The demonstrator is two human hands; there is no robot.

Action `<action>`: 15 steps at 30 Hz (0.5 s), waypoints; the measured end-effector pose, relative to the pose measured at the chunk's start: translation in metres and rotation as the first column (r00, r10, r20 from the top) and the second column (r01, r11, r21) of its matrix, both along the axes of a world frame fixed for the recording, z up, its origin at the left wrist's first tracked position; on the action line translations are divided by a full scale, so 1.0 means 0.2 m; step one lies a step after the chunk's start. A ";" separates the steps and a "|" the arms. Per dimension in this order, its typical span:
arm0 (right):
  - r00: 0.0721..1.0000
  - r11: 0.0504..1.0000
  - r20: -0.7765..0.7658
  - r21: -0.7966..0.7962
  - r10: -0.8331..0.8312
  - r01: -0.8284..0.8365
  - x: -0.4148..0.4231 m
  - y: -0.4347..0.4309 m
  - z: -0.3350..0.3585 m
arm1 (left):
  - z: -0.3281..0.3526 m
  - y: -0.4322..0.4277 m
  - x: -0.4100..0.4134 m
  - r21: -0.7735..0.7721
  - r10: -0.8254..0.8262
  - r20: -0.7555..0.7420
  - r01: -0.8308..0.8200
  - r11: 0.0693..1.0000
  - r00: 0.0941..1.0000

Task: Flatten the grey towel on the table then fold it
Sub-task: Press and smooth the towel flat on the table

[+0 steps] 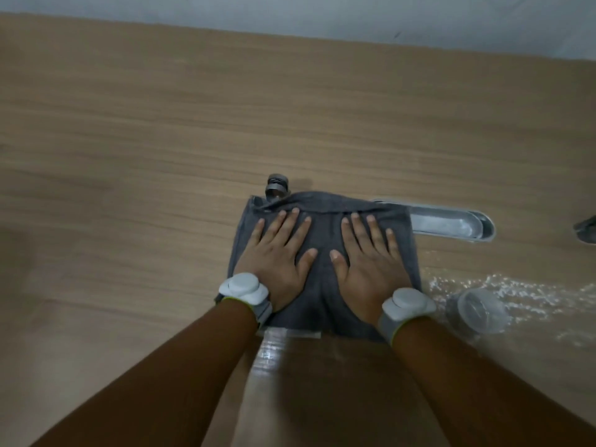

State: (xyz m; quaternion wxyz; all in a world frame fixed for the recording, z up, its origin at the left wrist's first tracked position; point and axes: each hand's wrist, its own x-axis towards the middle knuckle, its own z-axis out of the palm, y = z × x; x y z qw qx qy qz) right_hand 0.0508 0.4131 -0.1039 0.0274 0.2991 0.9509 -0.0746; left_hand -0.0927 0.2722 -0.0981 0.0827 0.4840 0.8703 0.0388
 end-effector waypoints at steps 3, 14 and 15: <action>1.000 1.000 -0.030 -0.005 0.007 -0.007 0.13 -0.13 0.04 | 0.03 -0.13 0.12 0.008 0.038 0.036 -0.039 0.999 0.999; 0.998 1.000 -0.061 0.010 0.024 -0.023 0.47 -0.55 0.07 | 0.04 -0.55 0.42 -0.029 0.018 0.051 -0.016 0.999 0.999; 0.998 0.999 -0.052 0.003 0.034 -0.034 0.43 -0.53 0.07 | 0.04 -0.53 0.37 -0.020 0.025 0.054 -0.024 1.000 0.998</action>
